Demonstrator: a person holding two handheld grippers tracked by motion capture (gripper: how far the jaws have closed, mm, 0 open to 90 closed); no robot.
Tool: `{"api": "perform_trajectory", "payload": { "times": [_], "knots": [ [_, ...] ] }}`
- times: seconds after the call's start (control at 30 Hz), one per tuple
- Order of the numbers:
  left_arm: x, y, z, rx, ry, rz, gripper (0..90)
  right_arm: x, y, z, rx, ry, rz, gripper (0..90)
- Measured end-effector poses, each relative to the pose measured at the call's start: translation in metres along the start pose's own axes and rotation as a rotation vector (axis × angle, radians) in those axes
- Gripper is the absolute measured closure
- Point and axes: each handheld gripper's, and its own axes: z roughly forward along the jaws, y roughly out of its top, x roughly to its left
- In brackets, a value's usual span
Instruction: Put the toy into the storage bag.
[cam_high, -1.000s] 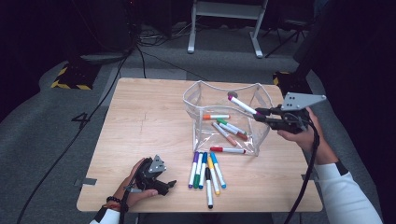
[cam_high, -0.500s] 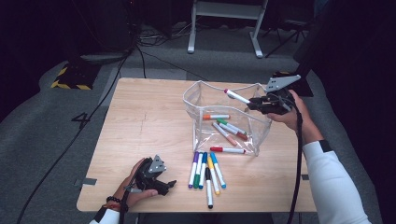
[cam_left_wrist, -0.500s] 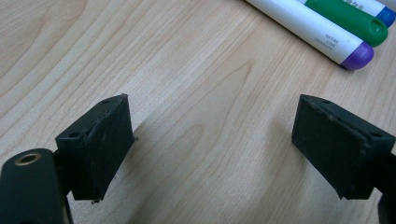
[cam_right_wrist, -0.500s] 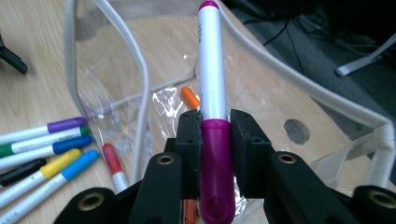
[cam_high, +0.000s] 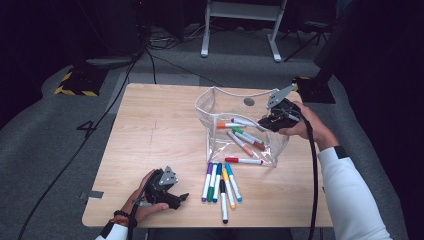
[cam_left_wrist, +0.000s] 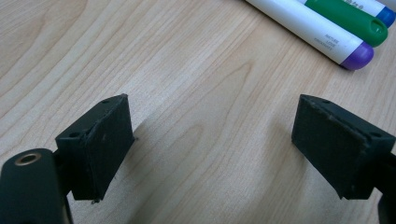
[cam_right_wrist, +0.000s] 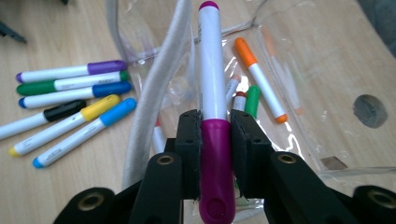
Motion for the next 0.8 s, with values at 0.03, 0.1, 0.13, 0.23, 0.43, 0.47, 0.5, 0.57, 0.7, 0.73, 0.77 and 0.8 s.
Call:
{"api": "perform_trajectory", "payload": {
  "times": [0.03, 0.1, 0.13, 0.23, 0.43, 0.47, 0.5, 0.57, 0.7, 0.73, 0.77, 0.8],
  "knots": [
    [0.0, 0.0, 0.0, 0.0, 0.0, 0.0, 12.7, 0.001, 0.0, 0.0, 0.01, 0.013, -0.007, 75.0],
    [0.0, 0.0, 0.0, 0.0, 0.0, 0.001, 12.7, 0.004, 0.001, 0.0, 0.032, 0.046, -0.023, 74.9],
    [0.0, 0.0, 0.0, 0.0, 0.0, 0.0, 12.7, 0.004, 0.002, 0.0, 0.04, 0.05, -0.031, 74.9],
    [0.0, 0.0, 0.0, 0.0, 0.0, -0.001, 12.7, 0.006, 0.002, 0.002, 0.067, 0.069, -0.034, 74.7],
    [0.0, 0.0, 0.0, 0.0, 0.0, 0.0, 12.8, 0.004, 0.003, 0.003, 0.068, 0.008, -0.005, 64.6],
    [0.0, 0.0, 0.0, 0.0, 0.0, 0.0, 12.7, 0.004, 0.003, 0.002, 0.06, -0.004, -0.008, 63.6],
    [0.0, 0.0, 0.0, -0.001, 0.0, -0.001, 12.8, 0.002, 0.002, 0.0, 0.048, -0.018, -0.001, 61.2],
    [0.0, 0.0, 0.0, 0.0, 0.0, 0.0, 12.8, 0.0, 0.0, -0.003, 0.027, -0.046, 0.022, 55.9],
    [0.0, 0.0, 0.0, 0.0, -0.001, -0.001, 12.7, -0.003, -0.005, -0.013, -0.029, -0.108, 0.065, 50.1],
    [0.0, 0.0, 0.0, 0.0, -0.001, -0.001, 12.8, -0.002, -0.007, -0.017, -0.052, -0.113, 0.076, 48.2],
    [0.0, 0.0, 0.0, 0.0, 0.0, 0.0, 12.8, -0.002, -0.008, -0.021, -0.075, -0.127, 0.092, 45.3],
    [0.0, 0.0, 0.0, 0.0, 0.0, 0.001, 12.8, -0.001, -0.009, -0.024, -0.085, -0.153, 0.108, 43.5]
  ]
}}
